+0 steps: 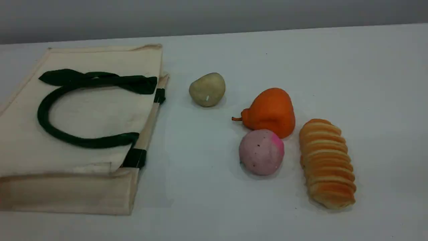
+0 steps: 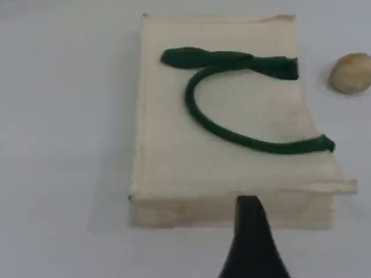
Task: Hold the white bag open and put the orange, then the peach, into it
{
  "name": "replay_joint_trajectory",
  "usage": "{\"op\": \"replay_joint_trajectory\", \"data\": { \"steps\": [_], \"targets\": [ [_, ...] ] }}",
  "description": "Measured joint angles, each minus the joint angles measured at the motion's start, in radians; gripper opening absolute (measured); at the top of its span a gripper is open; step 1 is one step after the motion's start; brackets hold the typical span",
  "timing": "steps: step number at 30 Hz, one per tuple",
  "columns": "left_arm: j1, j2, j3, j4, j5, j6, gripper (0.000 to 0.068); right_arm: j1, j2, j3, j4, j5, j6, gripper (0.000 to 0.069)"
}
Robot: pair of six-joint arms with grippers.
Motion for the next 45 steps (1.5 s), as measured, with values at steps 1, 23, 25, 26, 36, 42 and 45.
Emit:
{"op": "replay_joint_trajectory", "data": {
  "steps": [1,23,25,26,36,42,45],
  "targets": [
    [0.000,0.034,-0.008,0.021,-0.018,-0.020,0.0433,0.000,0.030,-0.006,0.008,-0.015,-0.009,0.0500],
    [0.000,1.182,-0.274,0.021,-0.377,-0.135,0.0433,0.000,0.843,-0.068,0.614,-0.448,-0.440,0.0500],
    [0.001,1.265,-0.277,0.022,-0.406,-0.137,0.0433,0.000,0.904,-0.068,0.691,-0.471,-0.500,0.0500],
    [0.001,1.301,-0.277,0.022,-0.417,-0.139,0.0433,0.000,0.937,-0.068,0.722,-0.472,-0.533,0.0500],
    [0.002,1.629,-0.389,0.024,-0.495,-0.176,0.0433,0.000,1.157,-0.068,1.048,-0.487,-0.839,0.0500],
    [0.002,1.751,-0.489,0.025,-0.498,-0.190,0.0433,0.000,1.222,-0.068,1.141,-0.512,-0.948,0.0500],
    [0.002,1.798,-0.527,0.037,-0.496,-0.189,0.0433,0.000,1.246,-0.068,1.181,-0.512,-0.995,0.0500]
  ]
}}
